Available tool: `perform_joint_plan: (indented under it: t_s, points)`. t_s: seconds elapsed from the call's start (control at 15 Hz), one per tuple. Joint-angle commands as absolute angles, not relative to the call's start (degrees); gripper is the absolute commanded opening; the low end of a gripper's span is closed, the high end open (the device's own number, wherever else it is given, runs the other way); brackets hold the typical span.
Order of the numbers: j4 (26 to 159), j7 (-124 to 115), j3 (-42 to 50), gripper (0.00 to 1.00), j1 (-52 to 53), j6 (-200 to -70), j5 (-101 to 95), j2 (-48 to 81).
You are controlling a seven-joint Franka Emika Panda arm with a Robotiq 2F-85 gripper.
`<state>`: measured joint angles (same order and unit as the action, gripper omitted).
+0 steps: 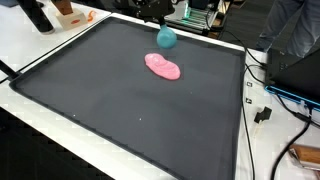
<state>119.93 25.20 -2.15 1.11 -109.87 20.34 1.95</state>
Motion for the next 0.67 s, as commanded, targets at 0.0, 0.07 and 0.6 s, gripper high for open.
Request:
perform_joint_plan:
  t_s: [0.0, 0.07, 0.6]
  points:
    - [119.7, 20.1, -2.8, 0.35, 2.0, -108.9, 15.2, 0.3]
    - [119.7, 19.2, -3.0, 0.35, 2.3, -108.9, 14.2, 0.0]
    - [119.4, 15.6, -4.0, 0.35, 3.5, -108.9, 10.2, -2.1]
